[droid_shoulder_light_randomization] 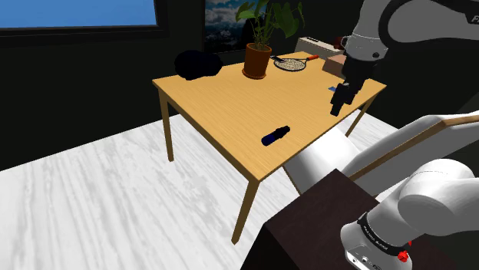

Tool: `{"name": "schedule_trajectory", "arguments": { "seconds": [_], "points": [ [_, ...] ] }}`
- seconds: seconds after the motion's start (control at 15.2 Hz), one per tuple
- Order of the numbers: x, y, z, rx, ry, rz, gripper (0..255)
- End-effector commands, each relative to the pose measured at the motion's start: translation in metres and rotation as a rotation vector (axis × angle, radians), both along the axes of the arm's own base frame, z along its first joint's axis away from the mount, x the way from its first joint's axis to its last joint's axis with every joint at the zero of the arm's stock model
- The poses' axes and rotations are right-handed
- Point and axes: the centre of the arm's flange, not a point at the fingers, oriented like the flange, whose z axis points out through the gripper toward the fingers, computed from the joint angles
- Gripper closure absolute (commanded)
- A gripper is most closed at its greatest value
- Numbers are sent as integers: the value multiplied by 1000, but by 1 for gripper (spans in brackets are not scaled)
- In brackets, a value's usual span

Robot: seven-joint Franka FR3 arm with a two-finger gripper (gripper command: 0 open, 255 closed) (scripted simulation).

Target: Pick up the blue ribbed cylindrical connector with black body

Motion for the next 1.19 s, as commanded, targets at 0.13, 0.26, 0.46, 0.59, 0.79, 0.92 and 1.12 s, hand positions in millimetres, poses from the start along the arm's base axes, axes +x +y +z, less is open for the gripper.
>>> {"name": "schedule_trajectory", "arguments": {
  "seconds": [0.13, 0.26, 0.46, 0.59, 0.79, 0.92, 1.12],
  "points": [
    [15, 11, -20, -11, -5, -119, 0],
    [32, 21, -40, -23, -9, -237, 0],
    [58, 30, -69, -40, -16, -415, 0],
    [77, 33, -89, -51, -21, -534, 0],
    [105, 34, -118, -68, -28, -712, 0],
    [124, 31, -138, -79, -32, -830, 0],
    [152, 23, -167, -96, -39, -1008, 0]
  ]
}}
